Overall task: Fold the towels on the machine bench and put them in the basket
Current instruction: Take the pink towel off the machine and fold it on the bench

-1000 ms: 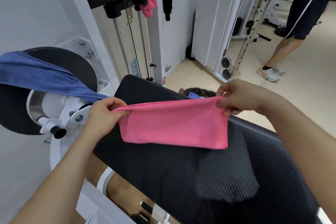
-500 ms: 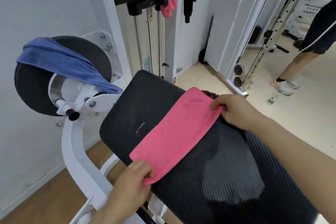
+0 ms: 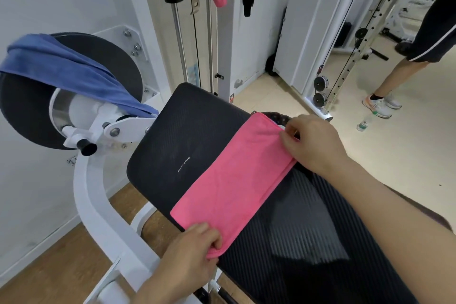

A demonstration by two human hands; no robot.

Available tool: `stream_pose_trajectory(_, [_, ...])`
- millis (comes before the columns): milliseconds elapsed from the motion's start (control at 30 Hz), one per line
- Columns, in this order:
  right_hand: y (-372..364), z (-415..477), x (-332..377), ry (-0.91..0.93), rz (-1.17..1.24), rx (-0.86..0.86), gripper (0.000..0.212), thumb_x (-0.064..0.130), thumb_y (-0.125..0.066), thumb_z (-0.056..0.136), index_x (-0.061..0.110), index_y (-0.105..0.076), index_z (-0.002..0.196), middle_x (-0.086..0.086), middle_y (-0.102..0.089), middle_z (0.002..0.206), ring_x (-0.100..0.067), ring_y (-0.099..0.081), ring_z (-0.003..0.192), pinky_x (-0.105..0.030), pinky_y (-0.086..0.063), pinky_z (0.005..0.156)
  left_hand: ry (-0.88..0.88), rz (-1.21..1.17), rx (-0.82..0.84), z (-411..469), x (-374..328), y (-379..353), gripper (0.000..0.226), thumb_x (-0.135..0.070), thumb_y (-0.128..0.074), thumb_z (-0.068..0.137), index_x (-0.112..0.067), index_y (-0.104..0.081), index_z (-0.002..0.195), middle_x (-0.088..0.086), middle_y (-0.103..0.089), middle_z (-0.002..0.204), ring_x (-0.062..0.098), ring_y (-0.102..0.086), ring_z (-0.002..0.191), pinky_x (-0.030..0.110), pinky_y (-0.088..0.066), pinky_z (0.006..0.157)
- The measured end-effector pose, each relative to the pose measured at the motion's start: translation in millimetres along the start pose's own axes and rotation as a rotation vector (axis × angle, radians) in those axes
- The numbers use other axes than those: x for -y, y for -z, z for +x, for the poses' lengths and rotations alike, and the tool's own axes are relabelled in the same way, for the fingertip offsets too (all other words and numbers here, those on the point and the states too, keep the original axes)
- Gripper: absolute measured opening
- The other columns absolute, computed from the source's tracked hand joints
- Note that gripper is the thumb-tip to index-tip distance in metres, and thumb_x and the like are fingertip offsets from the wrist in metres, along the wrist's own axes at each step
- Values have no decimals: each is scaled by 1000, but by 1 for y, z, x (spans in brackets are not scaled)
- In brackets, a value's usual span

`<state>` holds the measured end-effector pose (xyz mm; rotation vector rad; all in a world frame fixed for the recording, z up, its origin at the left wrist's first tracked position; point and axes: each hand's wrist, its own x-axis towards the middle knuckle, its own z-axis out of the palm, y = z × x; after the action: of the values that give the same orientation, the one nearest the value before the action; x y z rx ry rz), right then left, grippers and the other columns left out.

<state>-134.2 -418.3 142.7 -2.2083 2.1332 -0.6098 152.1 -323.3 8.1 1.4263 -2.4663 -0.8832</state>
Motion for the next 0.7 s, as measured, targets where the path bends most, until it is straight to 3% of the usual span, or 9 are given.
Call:
stream_pose_trajectory(100, [-9, 17, 22, -78, 29, -48, 25, 37, -52, 90, 17, -66, 95, -4, -61, 90, -27, -55, 89, -43, -48, 77, 101, -102, -63, 3, -10, 14, 1, -38, -61, 77, -38, -60, 77, -17, -55, 80, -2, -52, 79, 13, -43, 65])
stream_pose_trajectory(167, [-19, 31, 33, -140, 4, -23, 34, 42, -48, 92, 14, -68, 96, -7, -59, 94, -29, -54, 92, -42, -49, 78, 174, -149, -253, 8, -11, 23, 18, -32, -64, 85, -48, -59, 92, -21, -54, 82, -7, -52, 82, 10, -42, 62])
stream_pose_trajectory(233, [-27, 43, 40, -185, -26, 20, 38, 42, -46, 92, 11, -67, 89, -9, -57, 93, -30, -51, 92, -40, -48, 76, 222, -99, -399, 14, -6, 28, 29, -27, -62, 91, -42, -58, 115, -24, -49, 92, -7, -53, 83, 10, -42, 61])
stream_pose_trajectory(367, [-38, 56, 40, -298, 23, 103, 38, 34, -49, 88, 13, -43, 58, -4, -40, 65, -30, -44, 73, -30, -28, 51, 266, -42, -315, 19, 3, 25, 57, -35, -60, 92, -39, -35, 144, -17, -39, 113, 1, -53, 87, 20, -53, 71])
stream_pose_trajectory(400, [-36, 58, 40, -328, 61, 118, 37, 34, -52, 86, 10, -47, 58, -6, -44, 63, -31, -48, 70, -30, -29, 49, 269, -36, -287, 19, 4, 23, 60, -35, -60, 92, -40, -32, 145, -16, -38, 113, 2, -53, 88, 21, -54, 72])
stream_pose_trajectory(467, [-32, 61, 40, -384, 137, 151, 31, 32, -59, 84, 3, -66, 76, -13, -63, 75, -34, -60, 77, -34, -47, 55, 280, -33, -269, 18, 4, 21, 62, -35, -60, 92, -41, -29, 146, -15, -37, 113, 2, -53, 86, 21, -54, 72])
stream_pose_trajectory(533, [-30, 64, 38, -436, 240, 155, 29, 29, -62, 83, 2, -70, 87, -14, -70, 89, -32, -64, 87, -40, -54, 72, 289, -23, -263, 17, 5, 19, 64, -34, -59, 93, -42, -26, 147, -15, -36, 112, 2, -54, 83, 21, -53, 72])
stream_pose_trajectory(700, [-29, 69, 38, -533, 591, 188, 12, 22, -64, 85, 21, -71, 76, -3, -71, 89, -22, -65, 85, -39, -57, 79, 299, 10, -239, 18, 4, 19, 71, -34, -56, 94, -45, -13, 149, -15, -35, 117, 5, -58, 79, 27, -56, 71])
